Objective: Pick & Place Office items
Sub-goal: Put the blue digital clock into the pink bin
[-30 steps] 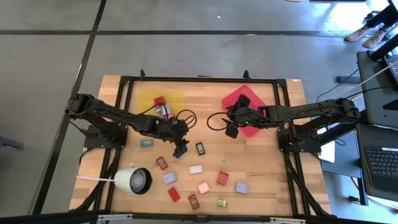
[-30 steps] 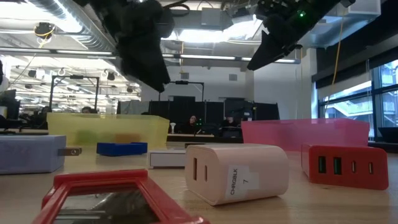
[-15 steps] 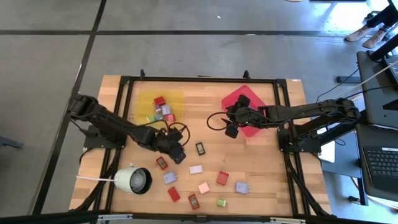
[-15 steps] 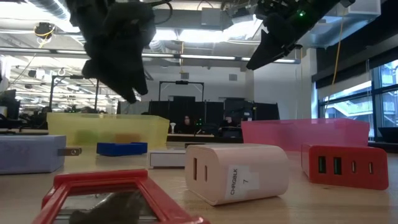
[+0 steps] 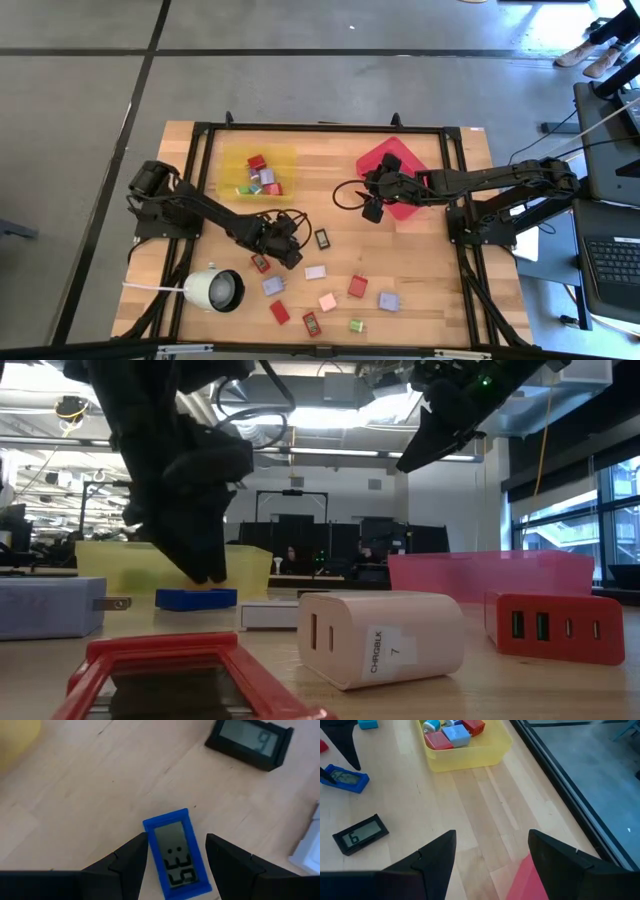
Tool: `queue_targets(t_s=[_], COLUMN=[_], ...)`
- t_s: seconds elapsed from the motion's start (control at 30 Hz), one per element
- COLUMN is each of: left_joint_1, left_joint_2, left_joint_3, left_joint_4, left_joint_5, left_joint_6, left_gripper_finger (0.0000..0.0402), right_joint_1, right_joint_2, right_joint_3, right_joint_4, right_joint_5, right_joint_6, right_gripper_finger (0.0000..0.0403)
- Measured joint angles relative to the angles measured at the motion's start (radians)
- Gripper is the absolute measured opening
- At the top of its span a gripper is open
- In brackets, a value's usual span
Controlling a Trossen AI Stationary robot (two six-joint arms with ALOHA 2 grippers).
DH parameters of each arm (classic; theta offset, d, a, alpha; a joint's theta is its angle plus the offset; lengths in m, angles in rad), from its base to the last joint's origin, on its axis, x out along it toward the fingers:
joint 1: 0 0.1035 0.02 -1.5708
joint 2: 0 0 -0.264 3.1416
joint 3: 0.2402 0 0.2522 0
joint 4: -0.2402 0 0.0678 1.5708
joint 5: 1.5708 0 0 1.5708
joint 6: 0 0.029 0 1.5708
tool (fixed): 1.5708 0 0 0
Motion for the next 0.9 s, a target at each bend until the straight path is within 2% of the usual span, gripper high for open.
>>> queue_targets(t_s=[0.13,0.5,0.67,0.9], left_joint_1=[0.0,-0.004,-0.025,-0.037], left_joint_2=[0.005,0.027,0.086,0.102], left_joint_3=[0.0,0.0,0.003,0.004], left_joint_4=[0.002,0.024,0.027,0.027], left_joint_5=[-0.008,-0.016,-0.022,-0.051], left_joint_6=[-0.016,-0.011,-0.005,-0.013], left_gripper_finger=[0.0205,0.0275,0.0281,0.0278], right_joint_1=[0.0,0.0,0.0,0.0], right_joint_2=[0.0,0.0,0.0,0.0], right_joint_3=[0.0,0.0,0.0,0.0], right_joint_4=[0.0,0.0,0.0,0.0], right_joint_5=[0.0,0.0,0.0,0.0], right_joint_6=[0.0,0.0,0.0,0.0], right_gripper_finger=[0.0251,0.0251,0.0251,0.0251])
